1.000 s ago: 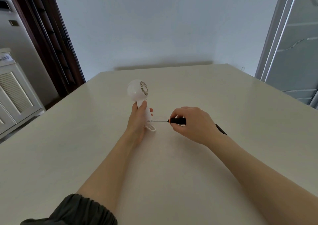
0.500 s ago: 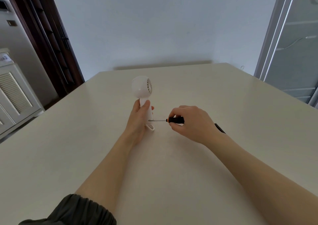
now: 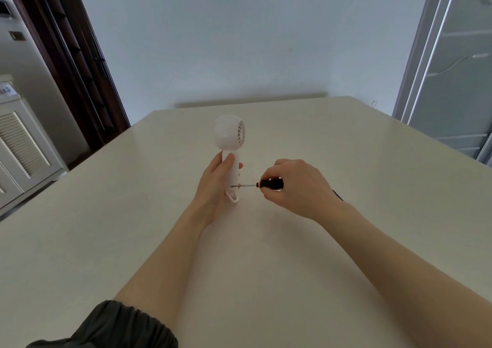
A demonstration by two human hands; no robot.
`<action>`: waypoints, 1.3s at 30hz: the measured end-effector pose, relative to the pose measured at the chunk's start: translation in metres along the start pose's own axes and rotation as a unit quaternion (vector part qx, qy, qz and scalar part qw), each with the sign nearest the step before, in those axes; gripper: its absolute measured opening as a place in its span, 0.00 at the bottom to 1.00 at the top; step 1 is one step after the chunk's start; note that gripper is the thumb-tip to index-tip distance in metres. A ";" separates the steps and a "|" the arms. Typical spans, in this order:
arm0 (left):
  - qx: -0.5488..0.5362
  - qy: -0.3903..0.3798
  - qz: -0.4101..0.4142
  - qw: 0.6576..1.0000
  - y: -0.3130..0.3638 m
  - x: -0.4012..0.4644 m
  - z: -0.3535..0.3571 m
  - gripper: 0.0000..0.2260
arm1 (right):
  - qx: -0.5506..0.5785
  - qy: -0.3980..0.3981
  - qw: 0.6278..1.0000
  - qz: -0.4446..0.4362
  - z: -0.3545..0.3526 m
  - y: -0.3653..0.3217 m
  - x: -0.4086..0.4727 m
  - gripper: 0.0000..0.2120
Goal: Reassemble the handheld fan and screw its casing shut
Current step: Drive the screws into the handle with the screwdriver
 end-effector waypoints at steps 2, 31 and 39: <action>-0.021 0.002 -0.010 1.000 -0.001 0.000 0.000 0.07 | -0.003 -0.001 1.000 -0.006 -0.002 -0.002 0.001 0.09; -0.064 -0.023 -0.058 0.996 -0.010 0.002 0.002 0.15 | 0.104 -0.112 0.985 0.081 0.011 -0.003 0.003 0.16; -0.084 -0.040 -0.062 0.994 -0.010 0.002 0.000 0.14 | 0.001 -0.027 1.000 0.008 0.000 -0.009 0.001 0.08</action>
Point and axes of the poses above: each hand's wrist, its own x-axis towards the middle knuckle, its own z-axis out of the palm, y = z × x, the point moved 7 cm from there along x, towards the middle knuckle, and after that the axes turned 4 degrees about -y, right-handed, at the moved point
